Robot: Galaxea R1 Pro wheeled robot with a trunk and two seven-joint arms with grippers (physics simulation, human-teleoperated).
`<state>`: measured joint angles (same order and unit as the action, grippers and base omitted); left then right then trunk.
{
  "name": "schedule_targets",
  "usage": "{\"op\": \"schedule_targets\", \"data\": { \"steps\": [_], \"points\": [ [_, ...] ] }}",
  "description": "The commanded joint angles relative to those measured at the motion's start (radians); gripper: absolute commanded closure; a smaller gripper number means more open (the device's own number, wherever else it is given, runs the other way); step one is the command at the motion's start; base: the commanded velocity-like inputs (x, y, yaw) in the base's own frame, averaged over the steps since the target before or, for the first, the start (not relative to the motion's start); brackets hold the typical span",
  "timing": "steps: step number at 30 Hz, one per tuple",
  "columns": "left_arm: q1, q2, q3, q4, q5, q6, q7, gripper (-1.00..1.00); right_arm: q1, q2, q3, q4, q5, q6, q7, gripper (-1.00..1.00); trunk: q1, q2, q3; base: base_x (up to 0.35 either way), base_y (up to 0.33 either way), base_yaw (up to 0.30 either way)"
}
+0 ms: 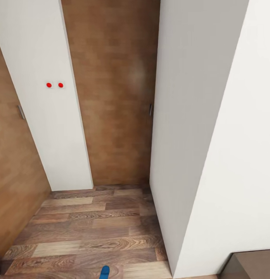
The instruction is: In the bedroom, move the book from the bed onto either nightstand, and place the two sandals side by side next to the bed.
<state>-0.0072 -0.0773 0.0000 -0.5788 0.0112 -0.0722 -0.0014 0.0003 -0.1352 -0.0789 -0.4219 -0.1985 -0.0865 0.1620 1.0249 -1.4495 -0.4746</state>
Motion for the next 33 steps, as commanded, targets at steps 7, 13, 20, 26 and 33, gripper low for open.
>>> {"op": "schedule_targets", "data": {
  "steps": [7, 13, 20, 26, 33],
  "points": [
    [0.0, -0.001, 0.0, 0.001, 0.001, -0.003, 0.0, -1.0, 0.0, 0.0, -0.004, 0.0, -0.01, -0.001, 0.008, -1.0, 0.0, 0.0, -0.001, 0.114, -0.083, 0.0],
    [0.0, 0.001, 0.001, 0.001, 0.002, -0.003, 0.0, -1.0, 0.0, 0.0, -0.004, 0.0, -0.01, -0.001, 0.008, -1.0, 0.0, 0.0, -0.001, 0.084, -0.048, 0.0],
    [0.0, 0.001, 0.002, 0.001, 0.002, -0.003, 0.0, -1.0, 0.0, 0.0, -0.004, -0.001, -0.01, -0.001, 0.008, -1.0, 0.0, 0.0, -0.001, 0.124, -0.002, 0.0],
    [0.0, 0.001, 0.002, 0.001, 0.002, -0.004, 0.0, -1.0, 0.0, 0.0, -0.004, 0.0, -0.01, -0.001, 0.008, -1.0, 0.0, 0.0, -0.001, 0.016, 0.0, 0.0],
    [0.0, 0.001, 0.002, 0.001, 0.003, -0.003, 0.0, -1.0, 0.0, 0.0, -0.004, 0.0, -0.01, -0.001, 0.008, -1.0, 0.0, 0.0, -0.001, 0.179, 0.0, 0.0]
  ]
}}
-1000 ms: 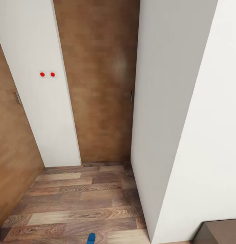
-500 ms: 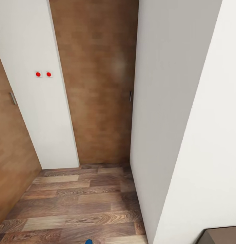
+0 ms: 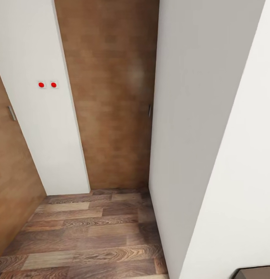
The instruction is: In the bedroom, move the book from the bed onto either nightstand, and place the two sandals side by side next to the bed.
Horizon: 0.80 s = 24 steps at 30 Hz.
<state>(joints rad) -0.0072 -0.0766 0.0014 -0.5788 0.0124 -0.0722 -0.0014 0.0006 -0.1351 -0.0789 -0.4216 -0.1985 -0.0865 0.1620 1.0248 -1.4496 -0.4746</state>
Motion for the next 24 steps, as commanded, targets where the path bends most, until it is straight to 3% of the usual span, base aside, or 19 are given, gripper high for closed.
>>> {"op": "schedule_targets", "data": {
  "steps": [1, 24],
  "points": [
    [0.0, 0.0, 0.0, 0.001, 0.001, -0.003, 0.0, -1.0, 0.0, 0.0, -0.004, 0.0, -0.01, -0.001, 0.008, -1.0, 0.0, 0.0, -0.001, 0.095, 0.0, 0.0],
    [0.0, 0.0, 0.0, 0.001, 0.001, -0.004, 0.0, -1.0, 0.0, 0.0, -0.004, 0.0, -0.01, -0.001, 0.008, -1.0, 0.0, 0.0, -0.001, 0.066, 0.0, 0.0]
  ]
}}
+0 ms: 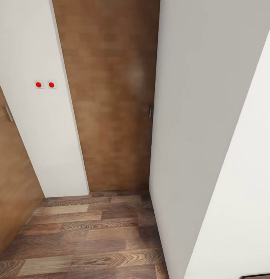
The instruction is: In the bedroom, move the book from the bed onto either nightstand, and place the two sandals side by side next to the bed.
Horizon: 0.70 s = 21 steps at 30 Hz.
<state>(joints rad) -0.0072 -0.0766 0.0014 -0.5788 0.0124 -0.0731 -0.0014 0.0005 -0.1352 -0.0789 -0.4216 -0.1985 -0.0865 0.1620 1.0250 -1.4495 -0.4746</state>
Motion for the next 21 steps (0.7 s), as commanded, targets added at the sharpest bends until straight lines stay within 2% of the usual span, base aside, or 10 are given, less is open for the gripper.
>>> {"op": "schedule_targets", "data": {
  "steps": [1, 21],
  "points": [
    [0.0, 0.0, 0.0, 0.001, 0.001, -0.003, 0.0, -1.0, 0.0, 0.0, -0.004, -0.001, -0.01, -0.001, 0.008, -1.0, 0.0, 0.0, -0.001, 0.005, 0.0, 0.0],
    [0.0, 0.0, 0.0, 0.001, 0.001, -0.003, 0.0, -1.0, 0.0, 0.0, -0.003, -0.001, -0.01, 0.001, 0.008, -1.0, 0.0, 0.0, -0.001, 0.0, 0.0, 0.0]
  ]
}}
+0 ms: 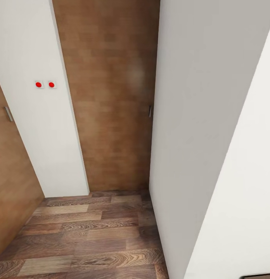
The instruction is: In the bedroom, move the book from the bed onto either nightstand, and place the two sandals side by side next to the bed.
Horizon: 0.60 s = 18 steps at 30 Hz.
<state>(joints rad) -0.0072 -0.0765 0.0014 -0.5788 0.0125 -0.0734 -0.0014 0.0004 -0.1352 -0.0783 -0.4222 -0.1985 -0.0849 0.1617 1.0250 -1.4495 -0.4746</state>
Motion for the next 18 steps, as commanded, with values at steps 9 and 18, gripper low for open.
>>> {"op": "schedule_targets", "data": {
  "steps": [9, 18],
  "points": [
    [-0.009, 0.004, 0.004, -0.053, 0.002, 0.019, 0.002, -1.0, 0.0, 0.0, -0.004, -0.001, -0.01, -0.001, 0.008, -1.0, 0.0, 0.0, -0.001, 0.0, 0.0, 0.0],
    [-0.155, 0.002, 0.004, -0.289, 0.026, 0.469, -0.012, -1.0, 0.0, 0.0, -0.005, -0.001, -0.012, -0.002, 0.011, -1.0, 0.0, 0.0, -0.001, 0.0, 0.0, 0.0]
  ]
}}
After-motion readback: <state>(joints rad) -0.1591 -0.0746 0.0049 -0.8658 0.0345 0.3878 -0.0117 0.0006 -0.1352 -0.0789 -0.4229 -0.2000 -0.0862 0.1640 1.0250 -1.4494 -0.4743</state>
